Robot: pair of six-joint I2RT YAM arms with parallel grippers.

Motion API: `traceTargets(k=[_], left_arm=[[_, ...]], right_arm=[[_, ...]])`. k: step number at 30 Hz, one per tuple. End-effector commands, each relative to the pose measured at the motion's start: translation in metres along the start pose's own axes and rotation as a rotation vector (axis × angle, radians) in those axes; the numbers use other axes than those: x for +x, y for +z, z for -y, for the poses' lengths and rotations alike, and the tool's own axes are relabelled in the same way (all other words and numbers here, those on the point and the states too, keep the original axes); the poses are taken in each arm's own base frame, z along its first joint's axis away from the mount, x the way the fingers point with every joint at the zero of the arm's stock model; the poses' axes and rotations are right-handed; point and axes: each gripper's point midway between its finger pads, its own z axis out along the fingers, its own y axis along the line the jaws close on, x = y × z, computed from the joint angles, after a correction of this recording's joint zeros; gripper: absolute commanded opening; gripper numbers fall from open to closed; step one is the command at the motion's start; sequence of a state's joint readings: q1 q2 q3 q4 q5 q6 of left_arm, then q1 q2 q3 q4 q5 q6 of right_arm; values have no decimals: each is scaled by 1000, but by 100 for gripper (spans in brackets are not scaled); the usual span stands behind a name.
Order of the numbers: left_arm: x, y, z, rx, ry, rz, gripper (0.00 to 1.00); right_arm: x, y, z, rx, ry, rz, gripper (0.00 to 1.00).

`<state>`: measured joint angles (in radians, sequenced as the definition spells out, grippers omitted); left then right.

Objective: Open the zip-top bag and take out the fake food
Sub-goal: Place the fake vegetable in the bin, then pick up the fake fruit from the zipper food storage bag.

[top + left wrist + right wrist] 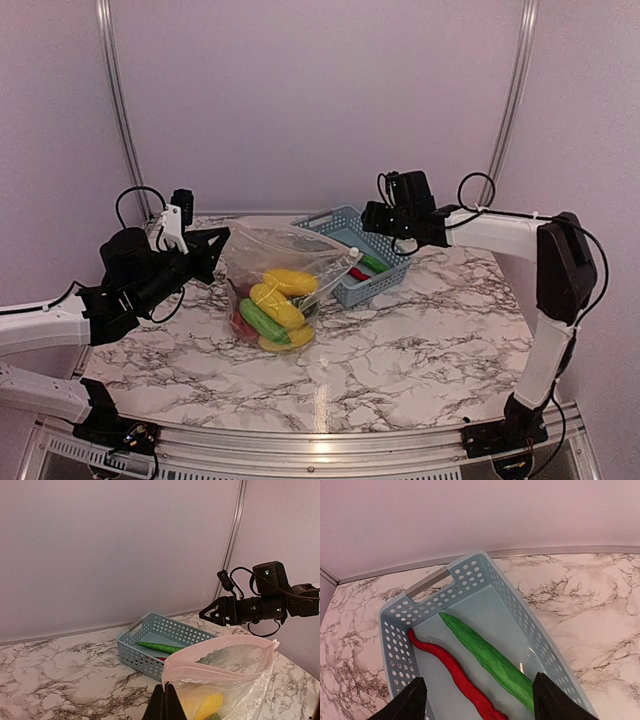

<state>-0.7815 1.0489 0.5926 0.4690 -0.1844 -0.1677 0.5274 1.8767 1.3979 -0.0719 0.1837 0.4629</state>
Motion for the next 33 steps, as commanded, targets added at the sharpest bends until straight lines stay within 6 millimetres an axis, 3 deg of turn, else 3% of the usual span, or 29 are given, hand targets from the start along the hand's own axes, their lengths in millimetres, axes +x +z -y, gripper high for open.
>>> traceTargets(k=[1, 7, 12, 15, 18, 22, 27, 33], left_arm=[[-1, -4, -3, -8, 21, 2, 0], [-2, -4, 2, 20, 33, 10, 0], [-6, -4, 7, 46, 37, 22, 0], [-9, -5, 10, 64, 40, 27, 0], [-11, -7, 15, 89, 48, 33, 0], [-14, -8, 22, 130, 60, 38, 0], [-19, -10, 28, 166, 65, 48, 0], [-20, -11, 36, 207, 71, 44, 0]], right_arm=[[-49, -44, -24, -87, -52, 65, 67], [-77, -92, -53, -196, -137, 98, 54], [-85, -125, -87, -286, -231, 116, 44], [-81, -146, -119, -397, -312, 113, 40], [-74, -164, -148, -487, -405, 112, 36], [-63, -181, -176, -581, -497, 100, 23], [-32, -199, -211, -674, -648, 72, 15], [3, -209, -231, -750, -753, 18, 7]])
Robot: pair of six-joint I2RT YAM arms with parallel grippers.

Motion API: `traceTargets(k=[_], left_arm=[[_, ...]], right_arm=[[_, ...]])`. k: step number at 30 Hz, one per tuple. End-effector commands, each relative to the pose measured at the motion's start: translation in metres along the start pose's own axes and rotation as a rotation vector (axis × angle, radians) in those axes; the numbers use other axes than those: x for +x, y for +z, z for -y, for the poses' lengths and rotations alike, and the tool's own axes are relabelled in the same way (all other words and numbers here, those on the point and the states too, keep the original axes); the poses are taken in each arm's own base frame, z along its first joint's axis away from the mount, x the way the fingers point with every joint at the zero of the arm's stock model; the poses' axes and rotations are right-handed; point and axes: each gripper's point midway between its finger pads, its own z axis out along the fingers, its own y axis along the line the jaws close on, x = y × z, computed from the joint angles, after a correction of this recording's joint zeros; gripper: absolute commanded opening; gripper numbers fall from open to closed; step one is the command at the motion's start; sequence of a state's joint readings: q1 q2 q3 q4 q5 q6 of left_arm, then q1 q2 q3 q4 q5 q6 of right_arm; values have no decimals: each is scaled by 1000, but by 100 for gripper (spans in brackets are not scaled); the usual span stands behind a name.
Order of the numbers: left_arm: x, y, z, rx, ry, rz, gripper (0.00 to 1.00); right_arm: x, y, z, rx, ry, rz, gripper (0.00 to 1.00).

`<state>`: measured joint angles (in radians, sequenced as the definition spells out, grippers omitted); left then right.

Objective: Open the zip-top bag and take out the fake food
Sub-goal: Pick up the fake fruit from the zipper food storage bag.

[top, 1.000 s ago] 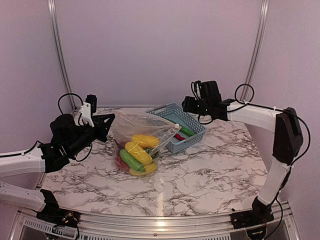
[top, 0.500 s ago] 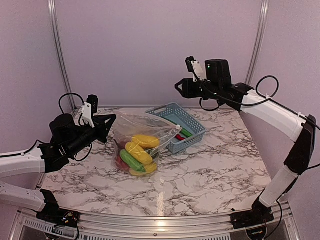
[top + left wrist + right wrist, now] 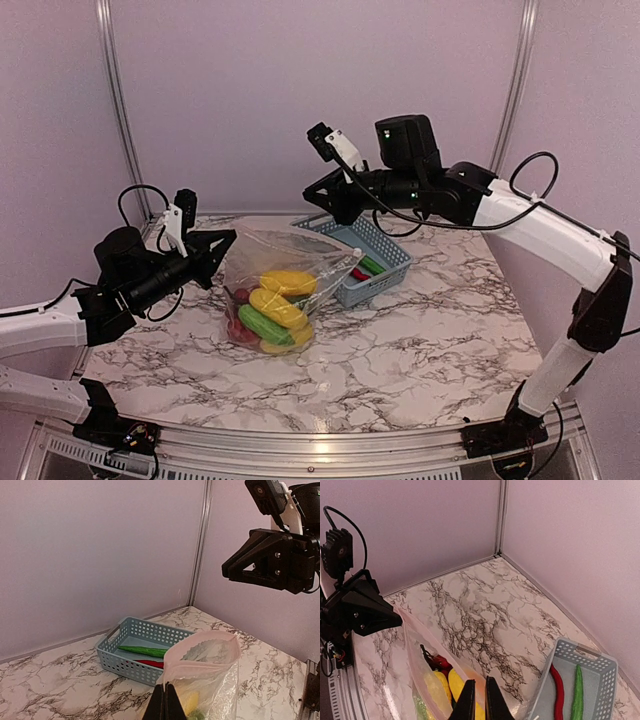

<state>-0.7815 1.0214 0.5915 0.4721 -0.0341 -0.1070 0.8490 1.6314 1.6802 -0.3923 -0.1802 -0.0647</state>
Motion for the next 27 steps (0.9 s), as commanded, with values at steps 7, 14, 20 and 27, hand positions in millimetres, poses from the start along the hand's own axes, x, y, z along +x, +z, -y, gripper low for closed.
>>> traceTargets(k=[7, 14, 20, 27], left_arm=[[-18, -5, 15, 88, 25, 51, 0], [-19, -7, 18, 100, 30, 51, 0], [-20, -8, 21, 118, 33, 60, 0], [-25, -9, 28, 159, 40, 75, 0]], right_arm=[[35, 25, -40, -147, -124, -136, 2], [52, 40, -54, -207, -144, -184, 1], [63, 45, -64, -253, -143, -217, 1], [81, 55, -75, -287, -141, -264, 4]])
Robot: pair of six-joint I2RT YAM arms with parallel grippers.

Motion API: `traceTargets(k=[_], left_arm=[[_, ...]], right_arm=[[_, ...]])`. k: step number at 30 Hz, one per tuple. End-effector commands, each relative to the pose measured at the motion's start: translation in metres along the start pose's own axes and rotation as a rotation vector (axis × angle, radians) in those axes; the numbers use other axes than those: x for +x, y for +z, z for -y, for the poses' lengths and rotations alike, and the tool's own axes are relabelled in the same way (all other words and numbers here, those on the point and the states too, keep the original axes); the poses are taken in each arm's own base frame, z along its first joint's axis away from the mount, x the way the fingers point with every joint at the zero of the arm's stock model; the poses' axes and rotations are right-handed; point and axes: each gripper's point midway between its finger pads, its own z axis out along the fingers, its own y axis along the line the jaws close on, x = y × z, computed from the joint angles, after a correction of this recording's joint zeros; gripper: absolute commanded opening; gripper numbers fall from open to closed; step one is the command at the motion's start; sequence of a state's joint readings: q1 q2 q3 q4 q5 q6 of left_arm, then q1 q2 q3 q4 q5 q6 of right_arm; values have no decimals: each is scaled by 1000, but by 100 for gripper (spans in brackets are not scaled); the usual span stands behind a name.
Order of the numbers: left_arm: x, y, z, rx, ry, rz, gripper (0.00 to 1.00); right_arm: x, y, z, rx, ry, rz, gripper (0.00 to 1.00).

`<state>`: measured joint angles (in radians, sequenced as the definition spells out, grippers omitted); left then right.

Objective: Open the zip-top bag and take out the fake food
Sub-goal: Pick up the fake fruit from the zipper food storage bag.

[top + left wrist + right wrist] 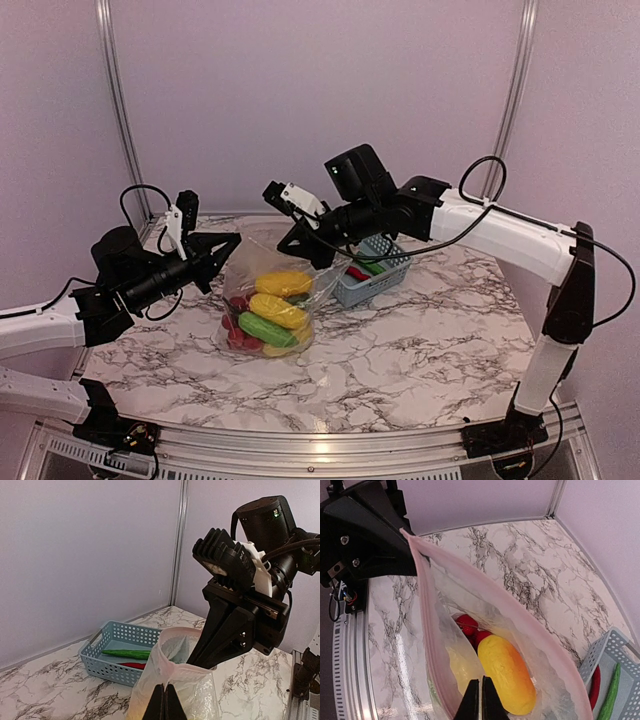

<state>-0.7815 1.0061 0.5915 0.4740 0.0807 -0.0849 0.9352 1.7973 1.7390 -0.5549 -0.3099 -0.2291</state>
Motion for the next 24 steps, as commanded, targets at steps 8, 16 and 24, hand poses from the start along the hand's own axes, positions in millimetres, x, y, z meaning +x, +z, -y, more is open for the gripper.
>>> traceTargets(k=[8, 16, 24], left_arm=[[-11, -2, 10, 59, 9, 60, 0], [9, -1, -6, -17, -72, 56, 0], [27, -10, -16, -72, -133, 44, 0]], right_arm=[[17, 31, -13, -86, 24, -55, 13], [48, 56, -8, -81, 74, -134, 22], [68, 75, -5, -61, 101, -185, 34]])
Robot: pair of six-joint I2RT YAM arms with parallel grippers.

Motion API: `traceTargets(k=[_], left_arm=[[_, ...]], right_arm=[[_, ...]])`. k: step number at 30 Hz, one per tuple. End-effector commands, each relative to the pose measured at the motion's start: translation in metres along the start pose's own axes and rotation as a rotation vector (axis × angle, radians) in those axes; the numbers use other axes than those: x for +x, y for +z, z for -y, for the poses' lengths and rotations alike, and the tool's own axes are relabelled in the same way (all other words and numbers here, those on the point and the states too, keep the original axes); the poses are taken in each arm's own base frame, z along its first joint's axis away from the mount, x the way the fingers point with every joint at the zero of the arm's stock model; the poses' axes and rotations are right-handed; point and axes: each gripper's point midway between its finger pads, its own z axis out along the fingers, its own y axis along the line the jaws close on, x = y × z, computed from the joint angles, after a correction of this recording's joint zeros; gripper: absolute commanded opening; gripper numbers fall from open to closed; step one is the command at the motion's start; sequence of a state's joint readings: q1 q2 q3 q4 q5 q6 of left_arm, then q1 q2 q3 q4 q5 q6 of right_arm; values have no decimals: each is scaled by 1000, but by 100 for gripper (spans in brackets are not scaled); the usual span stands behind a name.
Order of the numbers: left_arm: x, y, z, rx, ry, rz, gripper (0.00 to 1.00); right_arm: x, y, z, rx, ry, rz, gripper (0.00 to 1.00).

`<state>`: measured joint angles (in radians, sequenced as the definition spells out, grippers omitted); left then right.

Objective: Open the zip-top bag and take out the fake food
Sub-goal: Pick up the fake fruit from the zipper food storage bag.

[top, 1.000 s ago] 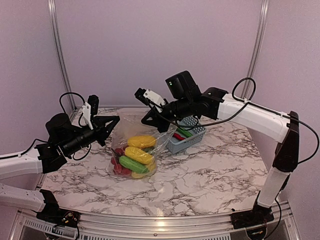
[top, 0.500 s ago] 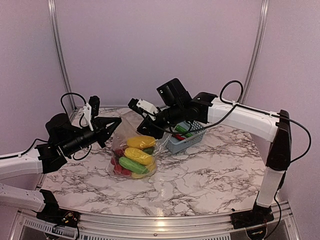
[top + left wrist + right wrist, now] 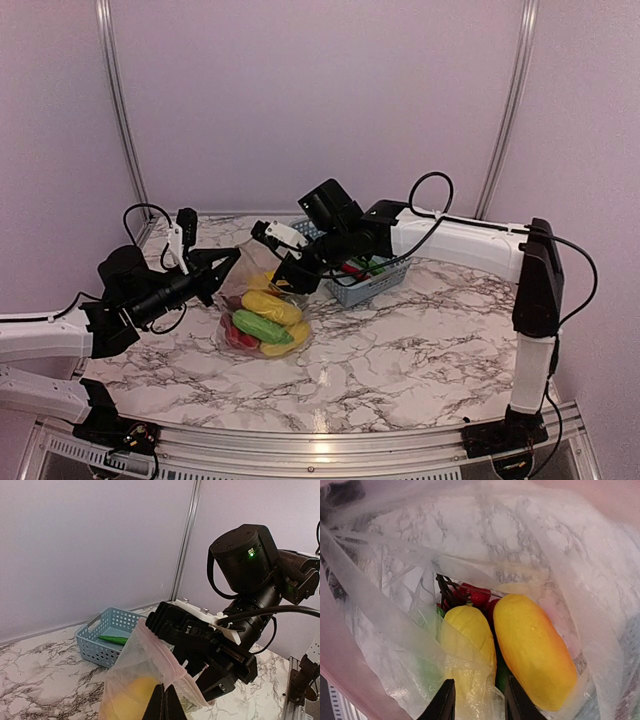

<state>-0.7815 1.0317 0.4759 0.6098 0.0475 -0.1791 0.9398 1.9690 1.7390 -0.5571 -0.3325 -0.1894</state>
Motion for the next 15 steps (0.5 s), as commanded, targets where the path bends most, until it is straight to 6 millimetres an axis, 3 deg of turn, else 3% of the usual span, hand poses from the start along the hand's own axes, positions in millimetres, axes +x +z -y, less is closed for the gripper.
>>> traceTargets(k=[1, 11, 15], left_arm=[[-5, -6, -11, -57, -42, 48, 0], [2, -15, -34, -186, -62, 39, 0], [5, -18, -48, -269, -71, 35, 0]], right_arm=[[6, 13, -5, 0, 9, -34, 36], [15, 38, -14, 17, 18, -75, 41], [22, 48, -31, -14, 22, -103, 42]])
